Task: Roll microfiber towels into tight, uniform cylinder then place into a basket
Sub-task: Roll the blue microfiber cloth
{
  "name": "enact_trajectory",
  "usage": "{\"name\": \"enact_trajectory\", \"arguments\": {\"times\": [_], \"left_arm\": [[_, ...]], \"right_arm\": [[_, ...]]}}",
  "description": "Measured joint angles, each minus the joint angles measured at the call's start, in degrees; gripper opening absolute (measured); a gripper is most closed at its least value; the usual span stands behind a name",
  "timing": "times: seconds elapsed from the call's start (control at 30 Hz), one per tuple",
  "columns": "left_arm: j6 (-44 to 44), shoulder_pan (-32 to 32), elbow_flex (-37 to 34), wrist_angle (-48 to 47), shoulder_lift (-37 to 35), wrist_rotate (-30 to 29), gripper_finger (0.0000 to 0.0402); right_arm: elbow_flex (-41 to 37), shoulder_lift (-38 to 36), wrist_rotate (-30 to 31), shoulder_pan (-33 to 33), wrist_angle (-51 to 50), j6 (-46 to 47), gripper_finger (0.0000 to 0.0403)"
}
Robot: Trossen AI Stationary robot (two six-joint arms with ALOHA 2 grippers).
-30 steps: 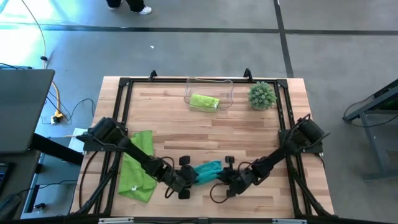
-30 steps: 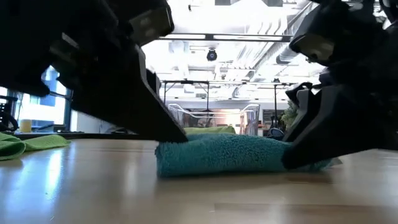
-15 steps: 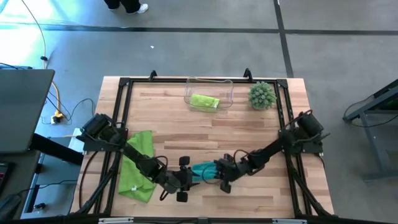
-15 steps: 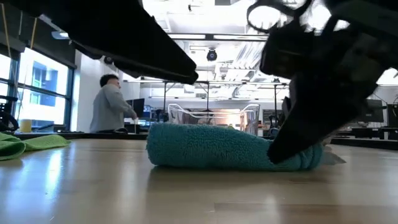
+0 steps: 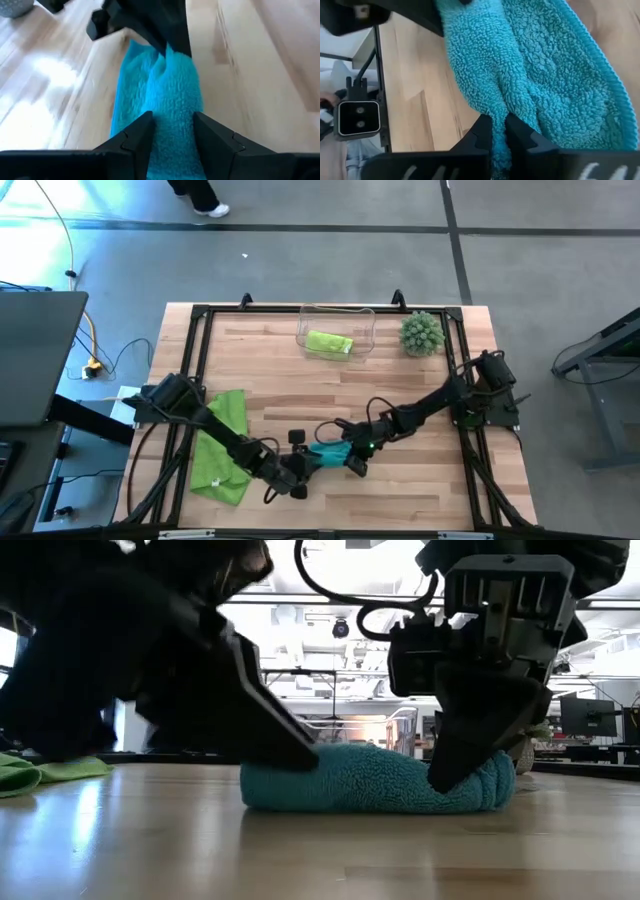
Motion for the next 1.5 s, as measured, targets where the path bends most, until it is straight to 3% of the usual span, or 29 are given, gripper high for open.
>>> {"name": "enact_trajectory", "arguments": {"times": [0.27,0.53,0.73,0.87,1.07,1.17,1.5], "left_arm": [[-7.2,3.2,0.0,-0.1,1.0,6.9,0.0112],[-19.4,8.1,0.3,-3.9,0.4,21.7,0.0034],[-25.5,12.3,0.3,-3.7,0.4,33.9,0.002],[-27.5,15.2,0.3,-3.9,0.4,41.1,0.0024],[-27.8,17.5,0.3,-4.0,0.4,44.0,0.0025],[-27.8,18.0,0.2,-3.7,0.4,44.1,0.0025],[-27.9,18.1,0.1,-3.2,0.5,44.2,0.0025]], "right_arm": [[0.0,0.0,0.1,-0.4,0.0,-4.8,0.0022],[-0.2,-3.8,-1.8,-0.3,-2.0,-13.1,0.0131],[-0.3,-9.4,-4.3,0.9,-6.7,-22.2,0.0172],[-0.2,-12.7,4.4,5.8,-7.4,-35.0,0.0167],[-0.1,-11.9,26.5,15.5,-5.5,-51.4,0.0143],[-0.1,-9.4,33.7,18.0,-5.3,-52.8,0.0132],[0.0,-0.4,45.8,18.9,-1.6,-52.6,0.0096]]}}
